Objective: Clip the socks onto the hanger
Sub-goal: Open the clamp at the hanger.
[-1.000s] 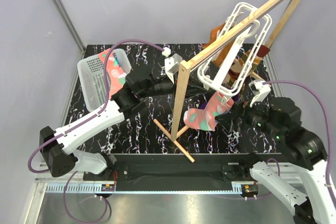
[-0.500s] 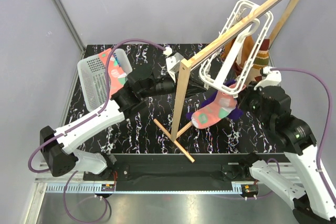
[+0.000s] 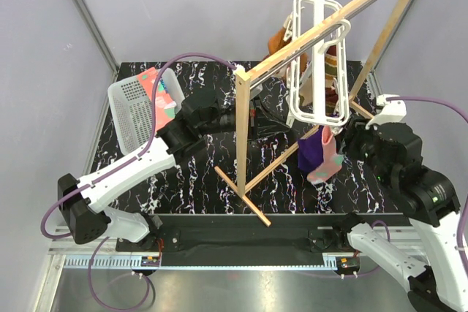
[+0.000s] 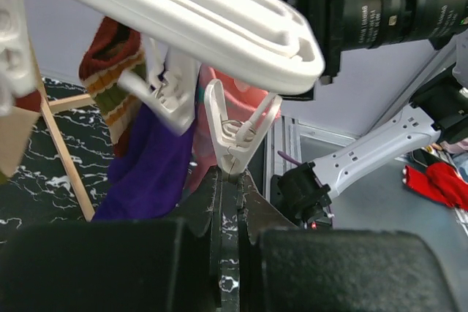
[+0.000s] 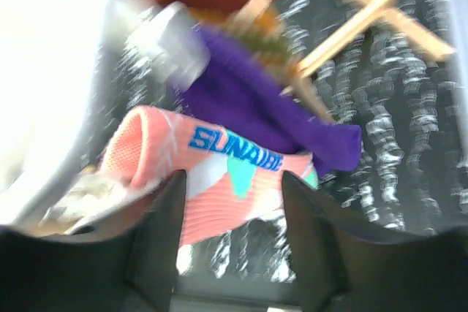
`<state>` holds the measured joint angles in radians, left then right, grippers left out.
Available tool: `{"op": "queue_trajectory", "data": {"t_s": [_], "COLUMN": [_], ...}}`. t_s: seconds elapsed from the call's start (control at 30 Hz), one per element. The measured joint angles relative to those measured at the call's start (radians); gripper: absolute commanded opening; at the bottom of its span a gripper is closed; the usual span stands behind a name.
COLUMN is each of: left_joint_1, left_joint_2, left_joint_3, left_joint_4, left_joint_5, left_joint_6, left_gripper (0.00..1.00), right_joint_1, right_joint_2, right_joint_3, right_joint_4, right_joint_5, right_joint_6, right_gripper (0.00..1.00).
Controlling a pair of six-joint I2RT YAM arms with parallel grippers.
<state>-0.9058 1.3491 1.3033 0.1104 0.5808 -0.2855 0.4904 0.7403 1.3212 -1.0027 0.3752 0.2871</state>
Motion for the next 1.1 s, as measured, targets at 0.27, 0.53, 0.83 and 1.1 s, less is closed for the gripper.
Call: {"op": "queue_trajectory", "data": {"t_s": [0.27,0.53,0.83,1.1], "left_joint_1": [0.000,0.001,0.002,0.002], "left_joint_2": [0.000,0.000,0.002,0.015], "left_joint_3": [0.003,0.007,0.020,0.026], "left_joint_4": [-0.019,-0.031,-0.033,-0.002], "left_joint_5": [0.031,0.090,0.203,0.249], "left_joint_6": [-0.004,-0.014,-0.065,-0.118], "left_gripper": [0.00,0.00,0.00,0.00], "right_joint_1": [0.000,0.000,0.000,0.000], "right_joint_2": [-0.026,-0.033,0.027,0.053], "right_joint_3": [0.126,0.220,0.137,0.111], "right_joint_4": [-0.085,-0.021,0.182,0.254], "right_joint_5": [-0.362,-0.729,-0.908,-0.883], "right_joint_6": [0.040,0.078,0.179,0.187], "right_gripper": [0.78,0.79,0.79,0.76]}}
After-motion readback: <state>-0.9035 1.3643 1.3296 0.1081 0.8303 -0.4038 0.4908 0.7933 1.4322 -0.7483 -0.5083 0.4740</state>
